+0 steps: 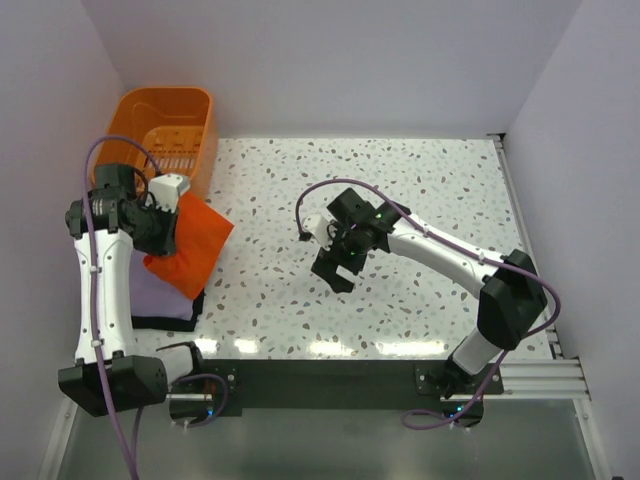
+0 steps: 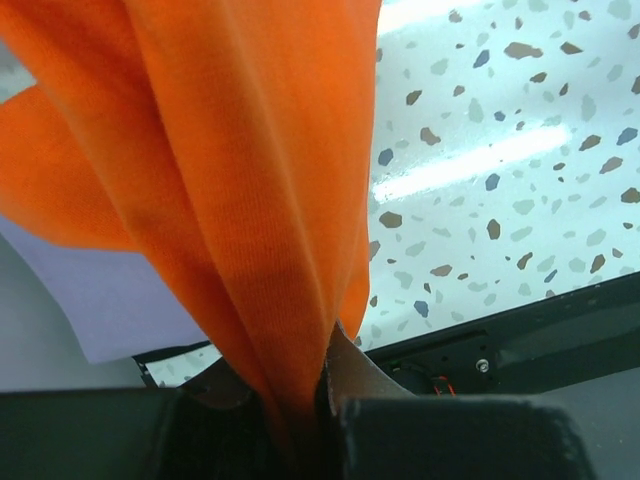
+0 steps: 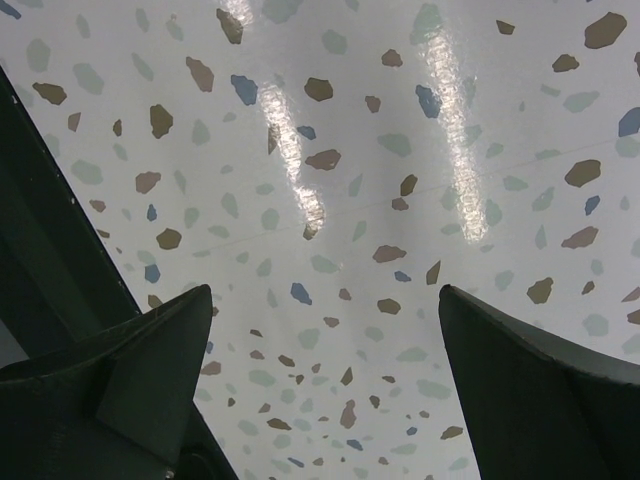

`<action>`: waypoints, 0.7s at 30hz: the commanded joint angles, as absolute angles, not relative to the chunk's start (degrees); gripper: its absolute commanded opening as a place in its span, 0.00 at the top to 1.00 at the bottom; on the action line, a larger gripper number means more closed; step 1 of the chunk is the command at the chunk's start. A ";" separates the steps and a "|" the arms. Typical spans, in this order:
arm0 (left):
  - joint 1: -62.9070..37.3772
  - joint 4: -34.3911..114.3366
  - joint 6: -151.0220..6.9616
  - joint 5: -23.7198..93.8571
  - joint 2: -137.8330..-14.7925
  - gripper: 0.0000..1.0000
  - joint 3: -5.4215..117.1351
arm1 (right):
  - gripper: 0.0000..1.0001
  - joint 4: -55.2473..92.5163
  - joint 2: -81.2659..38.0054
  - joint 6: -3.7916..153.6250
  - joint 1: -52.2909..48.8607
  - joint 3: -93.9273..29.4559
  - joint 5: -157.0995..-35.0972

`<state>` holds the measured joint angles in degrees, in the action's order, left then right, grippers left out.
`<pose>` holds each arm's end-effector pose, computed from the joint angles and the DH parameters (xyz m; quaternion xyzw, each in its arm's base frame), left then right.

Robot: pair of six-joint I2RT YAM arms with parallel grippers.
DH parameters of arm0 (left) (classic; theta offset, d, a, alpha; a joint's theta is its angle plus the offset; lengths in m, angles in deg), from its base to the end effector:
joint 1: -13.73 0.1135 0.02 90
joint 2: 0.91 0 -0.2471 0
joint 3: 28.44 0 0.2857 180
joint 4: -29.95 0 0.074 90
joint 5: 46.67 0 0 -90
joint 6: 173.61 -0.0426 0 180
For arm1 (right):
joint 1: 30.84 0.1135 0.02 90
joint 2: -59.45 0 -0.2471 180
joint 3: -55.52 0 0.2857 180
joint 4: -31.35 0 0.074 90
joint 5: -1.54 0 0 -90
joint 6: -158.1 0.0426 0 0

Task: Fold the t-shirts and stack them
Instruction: Neatly place the folded tshirt to the corner

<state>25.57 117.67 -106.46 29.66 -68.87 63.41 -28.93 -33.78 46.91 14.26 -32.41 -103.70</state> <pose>0.2364 0.0393 0.3547 0.1196 0.9601 -0.0436 0.2491 0.2504 0.2671 0.2290 -0.5532 0.7958 0.1702 0.1782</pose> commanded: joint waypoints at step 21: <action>51.44 100.21 -122.01 37.68 -78.86 1.00 49.89 | 0.01 -30.69 -29.23 45.43 14.42 -31.13 -101.03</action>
<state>49.72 108.34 -118.33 32.98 -78.09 52.59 -30.09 -31.31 46.15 14.26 -31.12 -102.35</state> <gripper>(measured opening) 0.145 0.986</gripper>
